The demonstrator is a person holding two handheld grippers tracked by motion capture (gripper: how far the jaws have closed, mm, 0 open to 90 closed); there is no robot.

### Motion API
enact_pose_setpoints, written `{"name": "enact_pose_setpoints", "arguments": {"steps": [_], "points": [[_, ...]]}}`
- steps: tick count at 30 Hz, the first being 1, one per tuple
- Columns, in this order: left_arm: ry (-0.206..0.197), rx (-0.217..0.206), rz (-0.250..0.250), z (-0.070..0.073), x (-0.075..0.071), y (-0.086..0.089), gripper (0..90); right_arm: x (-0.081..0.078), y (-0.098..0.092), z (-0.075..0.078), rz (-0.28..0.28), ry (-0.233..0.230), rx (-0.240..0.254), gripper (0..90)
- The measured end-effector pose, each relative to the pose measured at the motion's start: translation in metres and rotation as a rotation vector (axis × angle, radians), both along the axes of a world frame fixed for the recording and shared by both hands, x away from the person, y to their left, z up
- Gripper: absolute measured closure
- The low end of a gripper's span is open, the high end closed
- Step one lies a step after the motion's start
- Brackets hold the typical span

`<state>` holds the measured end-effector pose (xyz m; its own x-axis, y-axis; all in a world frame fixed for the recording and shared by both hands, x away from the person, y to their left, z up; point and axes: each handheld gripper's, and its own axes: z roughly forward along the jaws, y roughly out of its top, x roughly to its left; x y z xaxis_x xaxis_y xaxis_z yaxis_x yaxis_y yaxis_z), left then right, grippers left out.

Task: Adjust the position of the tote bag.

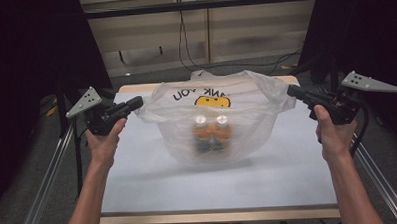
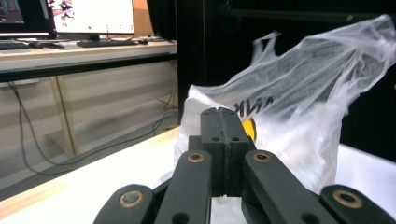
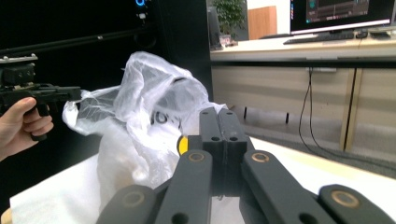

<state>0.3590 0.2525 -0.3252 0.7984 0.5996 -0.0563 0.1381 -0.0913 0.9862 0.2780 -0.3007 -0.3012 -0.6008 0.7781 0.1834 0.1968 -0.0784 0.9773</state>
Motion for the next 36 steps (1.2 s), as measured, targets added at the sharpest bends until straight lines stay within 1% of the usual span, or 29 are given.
{"name": "enact_pose_setpoints", "arguments": {"steps": [2, 3, 4, 5, 6, 7, 8, 9, 10, 11, 12, 13, 15, 17, 19, 20, 21, 22, 23, 24, 25, 26, 27, 28, 31, 34, 36], "points": [[0.008, -0.001, 0.004, -0.002, -0.003, 0.004, 90.0, -0.002, -0.001, -0.006, 0.000, 0.010, -0.001, 90.0], [0.008, 0.006, 0.016, -0.003, -0.004, 0.006, 90.0, -0.002, -0.002, -0.009, 0.001, 0.016, -0.001, 90.0], [-0.001, 0.010, 0.021, -0.003, -0.005, 0.009, 90.0, -0.003, -0.002, -0.012, 0.001, 0.020, 0.001, 90.0], [0.005, 0.006, 0.027, -0.003, -0.008, 0.012, 90.0, -0.004, -0.002, -0.014, 0.000, 0.026, -0.005, 90.0], [0.004, -0.001, 0.027, -0.004, -0.009, 0.017, 90.0, -0.005, -0.001, -0.016, 0.004, 0.030, -0.004, 90.0], [0.011, -0.009, 0.034, -0.006, -0.011, 0.020, 90.0, -0.006, 0.000, -0.018, 0.003, 0.032, -0.006, 90.0], [0.017, -0.035, 0.035, -0.007, -0.013, 0.022, 90.0, -0.007, 0.000, -0.019, 0.005, 0.036, -0.008, 90.0], [0.012, -0.016, 0.035, -0.008, -0.015, 0.026, 90.0, -0.008, 0.002, -0.021, 0.008, 0.039, -0.014, 90.0], [0.006, -0.013, 0.028, -0.009, -0.017, 0.030, 90.0, -0.009, 0.003, -0.021, 0.010, 0.042, -0.016, 90.0], [-0.013, -0.035, 0.033, -0.010, -0.021, 0.033, 90.0, -0.011, 0.005, -0.022, 0.013, 0.041, -0.022, 90.0], [-0.016, -0.054, 0.029, -0.009, -0.025, 0.035, 90.0, -0.014, 0.007, -0.021, 0.018, 0.042, -0.028, 90.0], [-0.022, -0.053, 0.012, -0.007, -0.027, 0.037, 90.0, -0.017, 0.009, -0.019, 0.016, 0.039, -0.038, 90.0], [-0.021, -0.019, -0.011, -0.006, -0.030, 0.035, 90.0, -0.024, 0.011, -0.015, 0.021, 0.030, -0.048, 90.0], [0.003, -0.004, -0.026, -0.010, -0.028, 0.030, 90.0, -0.025, 0.012, -0.016, 0.016, 0.034, -0.063, 90.0], [0.030, 0.029, -0.028, -0.019, -0.024, 0.023, 90.0, -0.022, 0.012, -0.024, 0.012, 0.053, -0.072, 90.0], [0.042, 0.045, -0.037, -0.024, -0.022, 0.020, 90.0, -0.020, 0.012, -0.029, 0.006, 0.066, -0.070, 90.0], [0.051, 0.079, -0.035, -0.028, -0.020, 0.016, 90.0, -0.018, 0.012, -0.034, 0.003, 0.076, -0.067, 90.0], [0.059, 0.081, -0.038, -0.030, -0.019, 0.014, 90.0, -0.015, 0.012, -0.041, 0.006, 0.089, -0.060, 90.0], [0.066, 0.093, -0.040, -0.033, -0.017, 0.014, 90.0, -0.013, 0.012, -0.044, 0.006, 0.099, -0.066, 90.0], [0.073, 0.101, -0.037, -0.035, -0.016, 0.014, 90.0, -0.011, 0.012, -0.047, -0.003, 0.113, -0.083, 90.0], [0.083, 0.103, -0.034, -0.037, -0.015, 0.014, 90.0, -0.010, 0.011, -0.050, 0.001, 0.116, -0.080, 90.0], [0.086, 0.114, -0.015, -0.039, -0.014, 0.015, 90.0, -0.009, 0.011, -0.051, 0.003, 0.120, -0.078, 90.0], [0.093, 0.108, -0.022, -0.041, -0.012, 0.017, 90.0, -0.007, 0.010, -0.053, 0.001, 0.125, -0.077, 90.0], [0.103, 0.120, -0.007, -0.043, -0.011, 0.019, 90.0, -0.007, 0.010, -0.055, -0.003, 0.133, -0.079, 90.0], [0.131, 0.110, 0.000, -0.052, -0.007, 0.025, 90.0, -0.006, 0.008, -0.062, -0.008, 0.154, -0.088, 90.0], [0.156, 0.136, 0.022, -0.060, -0.004, 0.030, 90.0, -0.007, 0.005, -0.069, -0.018, 0.177, -0.099, 90.0], [0.171, 0.125, 0.010, -0.064, -0.001, 0.031, 90.0, -0.005, 0.003, -0.072, -0.024, 0.184, -0.097, 90.0]]}}
